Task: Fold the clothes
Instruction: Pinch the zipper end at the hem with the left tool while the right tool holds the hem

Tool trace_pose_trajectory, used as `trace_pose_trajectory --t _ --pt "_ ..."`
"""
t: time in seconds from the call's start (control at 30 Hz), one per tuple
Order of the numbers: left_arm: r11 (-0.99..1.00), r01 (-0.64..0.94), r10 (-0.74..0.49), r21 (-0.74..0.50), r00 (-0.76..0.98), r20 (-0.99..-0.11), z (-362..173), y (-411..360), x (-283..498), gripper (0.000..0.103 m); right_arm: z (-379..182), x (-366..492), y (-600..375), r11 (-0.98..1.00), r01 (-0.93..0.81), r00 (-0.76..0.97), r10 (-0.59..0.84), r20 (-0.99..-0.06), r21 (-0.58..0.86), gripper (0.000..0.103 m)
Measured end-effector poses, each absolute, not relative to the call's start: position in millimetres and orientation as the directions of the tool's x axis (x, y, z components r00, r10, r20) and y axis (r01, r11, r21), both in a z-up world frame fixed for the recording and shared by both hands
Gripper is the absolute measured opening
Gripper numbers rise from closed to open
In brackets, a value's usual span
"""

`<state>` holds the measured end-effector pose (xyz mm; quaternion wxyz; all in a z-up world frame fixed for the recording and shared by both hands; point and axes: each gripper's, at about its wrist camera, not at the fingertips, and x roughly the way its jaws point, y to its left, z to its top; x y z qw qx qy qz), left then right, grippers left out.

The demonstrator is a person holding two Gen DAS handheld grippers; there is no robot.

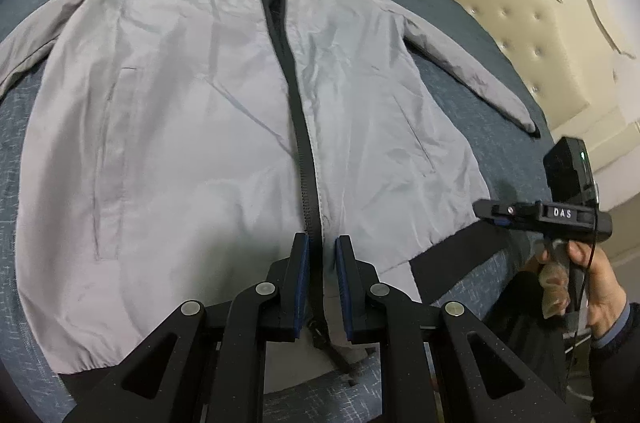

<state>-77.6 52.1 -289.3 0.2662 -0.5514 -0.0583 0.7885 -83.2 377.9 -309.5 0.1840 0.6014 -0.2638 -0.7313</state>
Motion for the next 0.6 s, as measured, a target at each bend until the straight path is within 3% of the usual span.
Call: trace_pose_trajectory --t 0.03,0.17,0.43,0.6 --pt "-0.849 -0.36 0.485 -0.386 -0.245 -0.839 -291 56 -77 0.015 -309 -83 378 -0.796 -0.043 -0.213 -0.583 -0.784 0.603 0.05" --pt "-0.839 -0.367 0.499 -0.402 -0.225 -0.837 -296 66 -75 0.015 -304 -81 383 -0.806 -0.026 -0.246 -0.568 -0.785 0.591 0.014" --pt "-0.829 -0.387 0.503 -0.405 -0.196 -0.842 -301 91 -73 0.013 -265 -71 412 -0.836 0.017 -0.325 -0.524 -0.788 0.549 0.01" --pt "-0.836 -0.348 0.503 -0.424 -0.176 -0.846 -308 82 -77 0.013 -281 -72 421 -0.878 -0.027 -0.292 -0.45 -0.844 0.478 0.01"
